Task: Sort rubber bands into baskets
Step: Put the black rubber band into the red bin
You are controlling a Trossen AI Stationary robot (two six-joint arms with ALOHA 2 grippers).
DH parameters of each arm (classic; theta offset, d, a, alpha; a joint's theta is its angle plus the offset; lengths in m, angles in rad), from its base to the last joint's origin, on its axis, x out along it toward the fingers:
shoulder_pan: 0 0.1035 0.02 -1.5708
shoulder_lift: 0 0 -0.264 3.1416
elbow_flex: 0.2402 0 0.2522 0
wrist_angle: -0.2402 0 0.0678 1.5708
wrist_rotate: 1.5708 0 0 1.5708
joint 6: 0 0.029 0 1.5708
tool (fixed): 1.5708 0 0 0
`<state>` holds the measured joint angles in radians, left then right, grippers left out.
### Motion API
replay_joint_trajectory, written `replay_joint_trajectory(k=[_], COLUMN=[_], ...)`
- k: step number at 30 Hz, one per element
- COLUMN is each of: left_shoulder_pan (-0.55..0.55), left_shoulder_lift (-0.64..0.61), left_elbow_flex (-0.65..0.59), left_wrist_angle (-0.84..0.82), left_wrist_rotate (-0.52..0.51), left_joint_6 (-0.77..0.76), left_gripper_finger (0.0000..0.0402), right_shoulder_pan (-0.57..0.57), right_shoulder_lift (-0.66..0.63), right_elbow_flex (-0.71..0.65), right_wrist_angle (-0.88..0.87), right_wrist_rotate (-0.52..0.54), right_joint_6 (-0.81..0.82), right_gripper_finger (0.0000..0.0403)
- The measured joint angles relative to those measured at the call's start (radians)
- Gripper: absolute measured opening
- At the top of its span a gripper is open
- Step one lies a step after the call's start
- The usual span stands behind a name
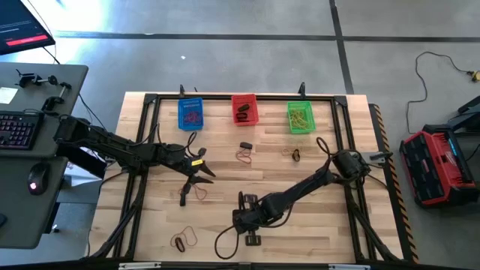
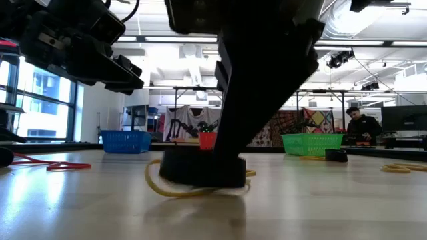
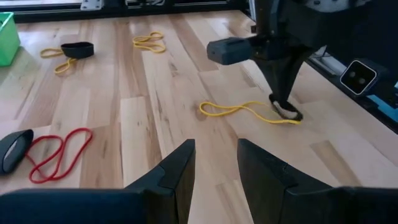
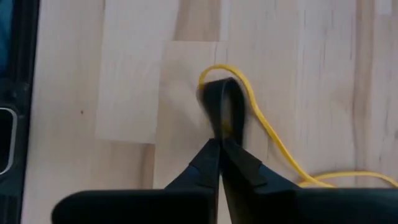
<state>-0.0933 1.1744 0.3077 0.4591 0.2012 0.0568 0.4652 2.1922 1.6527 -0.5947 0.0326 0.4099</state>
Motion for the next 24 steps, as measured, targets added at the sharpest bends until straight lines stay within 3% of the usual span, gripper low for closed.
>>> replay_joint_trajectory(k=[6, 13, 19, 24], left_shoulder_pan=[0.0, 0.0, 0.0, 0.0], left_shoulder_lift=[0.0, 0.0, 0.0, 0.0], left_elbow_flex=[0.0, 0.0, 0.0, 0.0], left_wrist_angle=[-0.01, -0.022, -0.013, -0.013], left_wrist_rotate=[0.004, 0.003, -0.015, -0.105], left_joint_6=[0.0, 0.0, -0.001, -0.011], left_gripper_finger=[0.0113, 0.0113, 0.0113, 0.0113], right_shoulder_pan=[0.0, -0.047, -0.176, -0.323], right_shoulder_lift=[-0.049, -0.143, -0.191, -0.185], right_elbow_flex=[0.0, 0.0, 0.0, 0.0], right_wrist_angle=[-0.06, -0.211, -0.293, -0.268], right_wrist_rotate=[0.038, 0.196, 0.394, 0.451], right_joint_6=[0.0, -0.007, -0.048, -0.103], right_gripper_finger=[0.0001, 0.0001, 0.0, 0.0])
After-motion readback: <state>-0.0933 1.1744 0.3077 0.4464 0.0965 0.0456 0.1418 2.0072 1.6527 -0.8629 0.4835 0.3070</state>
